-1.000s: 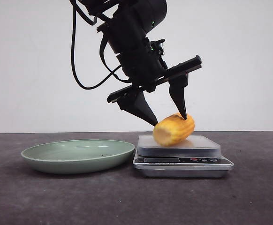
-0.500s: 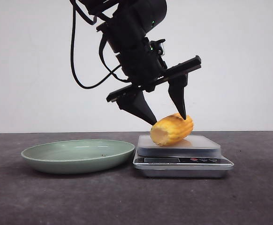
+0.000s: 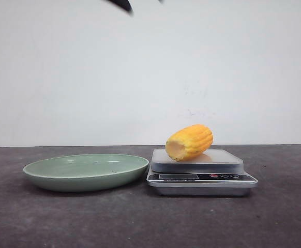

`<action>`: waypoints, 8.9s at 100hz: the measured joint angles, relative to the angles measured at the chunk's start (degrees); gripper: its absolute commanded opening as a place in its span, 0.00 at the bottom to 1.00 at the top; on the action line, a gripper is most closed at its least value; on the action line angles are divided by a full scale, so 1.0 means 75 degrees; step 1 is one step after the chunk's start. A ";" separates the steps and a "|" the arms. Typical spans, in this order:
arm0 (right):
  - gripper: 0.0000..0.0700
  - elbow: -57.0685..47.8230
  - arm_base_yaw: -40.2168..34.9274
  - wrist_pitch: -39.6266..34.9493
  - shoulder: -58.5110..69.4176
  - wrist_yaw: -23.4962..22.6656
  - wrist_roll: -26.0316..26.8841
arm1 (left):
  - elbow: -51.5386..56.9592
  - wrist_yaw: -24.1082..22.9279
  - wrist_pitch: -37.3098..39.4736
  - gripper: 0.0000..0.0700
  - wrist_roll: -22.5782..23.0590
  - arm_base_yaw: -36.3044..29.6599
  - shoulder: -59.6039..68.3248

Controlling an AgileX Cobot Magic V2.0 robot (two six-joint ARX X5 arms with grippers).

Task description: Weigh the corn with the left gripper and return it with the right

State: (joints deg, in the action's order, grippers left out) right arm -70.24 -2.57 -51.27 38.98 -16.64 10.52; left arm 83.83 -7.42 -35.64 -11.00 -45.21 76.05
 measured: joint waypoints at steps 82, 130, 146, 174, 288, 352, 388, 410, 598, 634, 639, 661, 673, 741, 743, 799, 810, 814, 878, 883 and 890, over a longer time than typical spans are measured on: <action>0.86 -0.0006 -0.1387 0.1169 0.1332 0.0277 -0.0146 | -0.0670 -0.0597 -0.2605 0.52 -0.0562 -0.0207 -0.5263; 1.00 -0.0117 -0.3966 0.2678 0.5100 0.2084 0.0251 | -0.1958 -0.0691 -0.2556 0.52 -0.0959 -0.0207 -0.5668; 1.00 -0.0117 -0.4045 0.2964 0.6228 0.2436 0.0516 | -0.1958 -0.0851 -0.2602 0.52 -0.0959 -0.0204 -0.5700; 1.00 -0.0117 -0.4036 0.2888 0.7411 0.2570 0.0933 | -0.1958 -0.0982 -0.2605 0.52 -0.0959 -0.0207 -0.5703; 0.00 -0.0125 -0.4156 0.2640 0.7886 0.2623 0.1658 | -0.1958 -0.1046 -0.2990 0.52 -0.0938 -0.0207 -0.5715; 0.00 -0.0195 -0.5042 0.2288 0.5141 0.2675 0.1390 | -0.1958 -0.1049 -0.2990 0.52 -0.0927 -0.0207 -0.5715; 0.00 -0.2492 -0.6531 0.2060 0.5642 0.3261 0.1349 | -0.1958 -0.1049 -0.2990 0.52 -0.0930 -0.0207 -0.5715; 0.00 -0.3876 -0.6601 0.1760 0.7192 0.3296 0.1139 | -0.1958 -0.1049 -0.2990 0.52 -0.0938 -0.0207 -0.5715; 0.83 -0.3917 -0.6207 0.1754 1.1022 0.3174 0.2920 | -0.1958 -0.1381 -0.2990 0.52 -0.1046 -0.0204 -0.5718; 0.83 -0.3914 -0.6254 0.1521 0.9923 0.3322 0.2270 | -0.1958 -0.1390 -0.2990 0.52 -0.1046 -0.0207 -0.5718; 0.83 -0.3914 -0.6254 0.1545 0.9471 0.3372 0.2133 | -0.1958 -0.1390 -0.2990 0.52 -0.1046 -0.0207 -0.5718; 0.83 -0.3917 -0.6333 0.1090 0.7586 0.3590 0.1349 | -0.1958 -0.1390 -0.2993 0.52 -0.1046 -0.0207 -0.5718; 0.82 -0.3917 -0.6519 0.0562 0.6580 0.4112 0.0860 | -0.1958 -0.1393 -0.2993 0.52 -0.1046 -0.0207 -0.5718; 0.01 -0.3835 -0.6857 -0.1848 0.1722 0.6426 -0.0495 | -0.1958 -0.1402 -0.2981 0.37 -0.1119 -0.0207 -0.5718; 0.01 -0.3794 -0.6857 -0.1839 0.1606 0.6426 -0.0495 | -0.1958 -0.1405 -0.2978 0.32 -0.1128 -0.0207 -0.5718; 0.01 -0.0860 -0.6860 -0.0953 -0.0933 0.6493 -0.0032 | -0.1958 -0.1425 -0.2661 0.01 -0.1157 -0.0207 -0.5718; 0.01 -0.0149 -0.6857 -0.0035 -0.1271 0.6543 -0.0032 | -0.1958 -0.1425 -0.2253 0.01 -0.1067 -0.0207 -0.5732; 0.01 0.0082 -0.6857 0.0210 -0.1329 0.6548 -0.0035 | -0.1958 -0.1428 -0.2194 0.01 -0.1023 -0.0207 -0.5741; 0.01 0.0487 -0.6857 -0.0108 -0.1335 0.6435 -0.0038 | -0.1958 -0.1428 -0.2419 0.01 -0.0898 -0.0207 -0.5744; 0.01 0.0487 -0.6857 -0.0105 -0.1335 0.6435 -0.0038 | -0.1958 -0.1428 -0.2419 0.01 -0.0895 -0.0207 -0.5744; 0.01 0.0487 -0.6860 -0.0108 -0.1335 0.6435 -0.0038 | -0.1958 -0.1428 -0.2419 0.01 -0.0895 -0.0207 -0.5744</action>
State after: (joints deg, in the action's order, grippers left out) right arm -66.59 -54.02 -52.07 28.97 31.62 10.24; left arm 69.14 -18.13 -53.78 -17.72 -46.76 32.97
